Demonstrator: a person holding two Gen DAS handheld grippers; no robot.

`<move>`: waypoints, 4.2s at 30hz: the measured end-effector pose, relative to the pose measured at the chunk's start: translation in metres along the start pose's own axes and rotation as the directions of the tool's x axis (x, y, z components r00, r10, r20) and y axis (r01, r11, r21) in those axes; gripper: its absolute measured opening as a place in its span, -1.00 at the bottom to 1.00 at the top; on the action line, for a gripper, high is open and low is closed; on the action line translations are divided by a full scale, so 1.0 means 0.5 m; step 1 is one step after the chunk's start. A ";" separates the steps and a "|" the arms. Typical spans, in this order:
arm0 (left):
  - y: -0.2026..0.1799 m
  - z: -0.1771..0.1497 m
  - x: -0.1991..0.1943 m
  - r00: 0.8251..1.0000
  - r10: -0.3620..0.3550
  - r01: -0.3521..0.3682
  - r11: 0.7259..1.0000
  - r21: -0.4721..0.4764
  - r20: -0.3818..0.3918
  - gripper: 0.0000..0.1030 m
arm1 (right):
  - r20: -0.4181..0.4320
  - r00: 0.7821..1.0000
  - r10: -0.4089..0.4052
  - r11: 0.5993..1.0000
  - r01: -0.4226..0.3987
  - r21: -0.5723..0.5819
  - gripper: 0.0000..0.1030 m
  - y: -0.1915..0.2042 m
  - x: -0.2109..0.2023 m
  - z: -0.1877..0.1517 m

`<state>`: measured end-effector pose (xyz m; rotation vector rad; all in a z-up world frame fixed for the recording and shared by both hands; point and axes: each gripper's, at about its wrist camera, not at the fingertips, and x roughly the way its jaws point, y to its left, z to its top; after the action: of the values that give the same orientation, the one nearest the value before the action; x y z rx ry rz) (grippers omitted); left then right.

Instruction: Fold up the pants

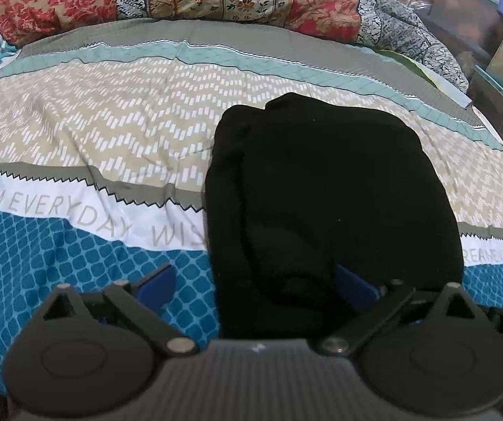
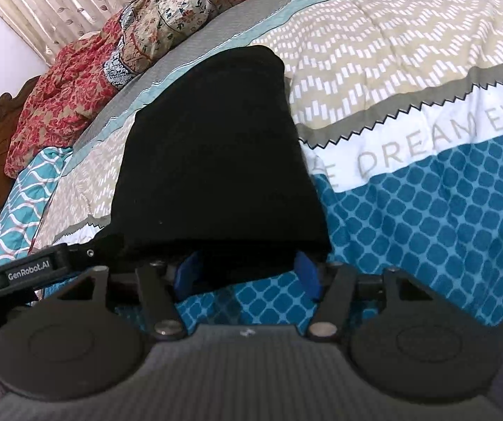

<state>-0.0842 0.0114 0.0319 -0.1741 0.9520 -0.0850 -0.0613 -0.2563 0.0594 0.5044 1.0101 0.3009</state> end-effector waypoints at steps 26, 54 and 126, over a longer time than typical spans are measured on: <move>0.035 -0.008 0.028 0.996 -0.083 0.080 0.993 -0.091 -0.030 1.00 | -0.020 0.999 0.042 0.997 -0.043 -0.063 1.00 0.023 0.028 0.004; 0.089 -0.047 0.026 0.974 -0.209 0.222 0.956 -0.193 0.084 1.00 | -0.024 1.000 0.015 0.995 -0.017 -0.094 1.00 0.025 0.034 0.008; 0.015 -0.063 0.003 0.986 0.140 -0.133 0.988 0.075 -0.086 1.00 | -0.034 0.999 -0.016 0.993 0.012 -0.115 1.00 0.032 0.030 0.004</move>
<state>-0.1091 0.0151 0.0112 -0.0407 1.0478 0.0006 -0.0523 -0.2361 0.0579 0.3886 1.0230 0.3542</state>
